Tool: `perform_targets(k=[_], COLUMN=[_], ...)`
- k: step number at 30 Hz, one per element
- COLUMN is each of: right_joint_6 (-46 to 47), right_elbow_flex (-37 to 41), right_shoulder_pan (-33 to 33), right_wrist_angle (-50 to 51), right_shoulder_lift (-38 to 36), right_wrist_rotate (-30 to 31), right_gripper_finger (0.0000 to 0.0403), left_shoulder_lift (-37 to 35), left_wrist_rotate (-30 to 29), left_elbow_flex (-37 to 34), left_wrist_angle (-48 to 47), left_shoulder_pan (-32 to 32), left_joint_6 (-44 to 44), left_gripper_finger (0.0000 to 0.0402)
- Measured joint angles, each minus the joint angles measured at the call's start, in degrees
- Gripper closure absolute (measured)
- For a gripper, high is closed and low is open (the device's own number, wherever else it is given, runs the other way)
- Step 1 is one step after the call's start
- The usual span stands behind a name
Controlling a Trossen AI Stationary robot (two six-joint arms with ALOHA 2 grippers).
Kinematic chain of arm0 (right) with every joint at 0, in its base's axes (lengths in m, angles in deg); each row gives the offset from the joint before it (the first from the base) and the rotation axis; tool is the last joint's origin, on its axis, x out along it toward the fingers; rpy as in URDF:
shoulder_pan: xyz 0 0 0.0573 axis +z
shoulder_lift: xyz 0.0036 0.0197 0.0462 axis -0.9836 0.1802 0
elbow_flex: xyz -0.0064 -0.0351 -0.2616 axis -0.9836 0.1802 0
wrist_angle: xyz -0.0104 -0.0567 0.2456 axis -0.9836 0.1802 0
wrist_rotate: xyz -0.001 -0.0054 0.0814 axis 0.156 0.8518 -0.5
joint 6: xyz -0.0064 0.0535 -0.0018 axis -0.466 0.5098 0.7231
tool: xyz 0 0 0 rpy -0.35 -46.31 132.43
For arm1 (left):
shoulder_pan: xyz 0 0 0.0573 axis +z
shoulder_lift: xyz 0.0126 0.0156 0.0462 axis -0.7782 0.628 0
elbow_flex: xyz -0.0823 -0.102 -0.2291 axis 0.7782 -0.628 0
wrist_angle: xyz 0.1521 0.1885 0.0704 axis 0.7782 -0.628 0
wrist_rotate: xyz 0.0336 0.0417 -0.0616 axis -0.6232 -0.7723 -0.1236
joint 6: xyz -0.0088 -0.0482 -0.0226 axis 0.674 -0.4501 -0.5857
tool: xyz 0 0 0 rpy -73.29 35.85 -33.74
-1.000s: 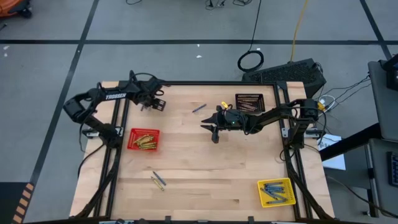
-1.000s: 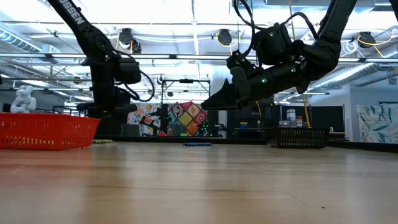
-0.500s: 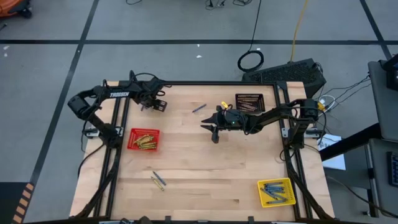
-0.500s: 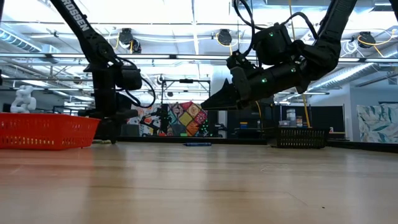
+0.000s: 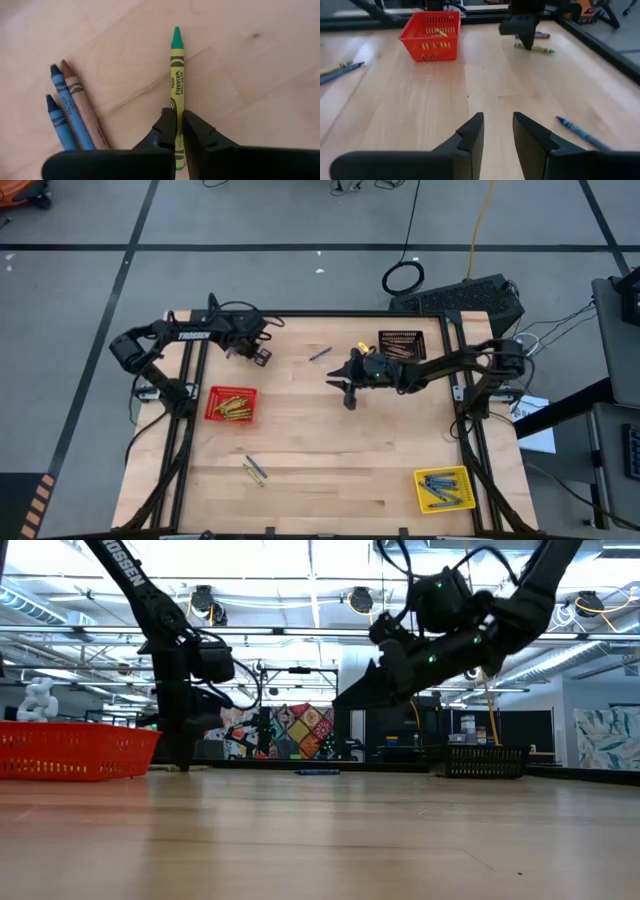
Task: Sort crayons
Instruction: Put the top green crayon into the red bin
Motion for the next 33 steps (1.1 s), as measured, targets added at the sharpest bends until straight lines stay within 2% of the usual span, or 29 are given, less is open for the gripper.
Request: perform_targets(k=[4,8,14,17,21,26,30,33], right_joint_6=[-3.0,-3.0,-2.9,-2.9,-3.2,-3.4,-3.2,-3.5], right_elbow_flex=[0.0,0.0,0.0,0.0,0.0,0.0,0.0,0.0], right_shoulder_pan=[0.0,0.0,0.2,0.2,0.1,-0.6,-0.7,-0.7], right_wrist_angle=[4.5,4.2,4.4,4.4,3.9,0.9,-1.0,-1.0], right_shoulder_lift=[-3.6,-4.7,-4.6,-4.6,-4.6,-4.6,-4.6,-4.6], right_wrist_rotate=[0.3,0.2,0.2,0.2,0.2,0.4,0.4,0.4], right_gripper_finger=[0.0314,0.0314,0.0314,0.0314,0.0314,0.0314,0.0314,0.0314], left_shoulder_lift=[-2.4,-8.5,-21.3,-26.8,-31.7,-32.3,-30.9,-29.8], left_wrist_rotate=[0.0,-0.3,-0.4,-0.3,-0.4,2.3,1.1,1.0], left_elbow_flex=[-0.1,-0.1,-0.1,-0.1,-0.1,-0.1,-0.1,-0.1], left_wrist_angle=[-0.7,-3.4,-13.5,-20.6,-30.2,-37.7,-38.9,-40.4], left_shoulder_pan=[-3.0,-7.8,-20.1,-28.0,-38.8,-48.1,-50.8,-50.9], left_joint_6=[1.6,3.9,11.7,11.7,4.8,-3.1,-7.5,-9.1], left_gripper_finger=[0.0395,0.0398,0.04,0.04,0.04,0.0401,0.0394,0.0366])
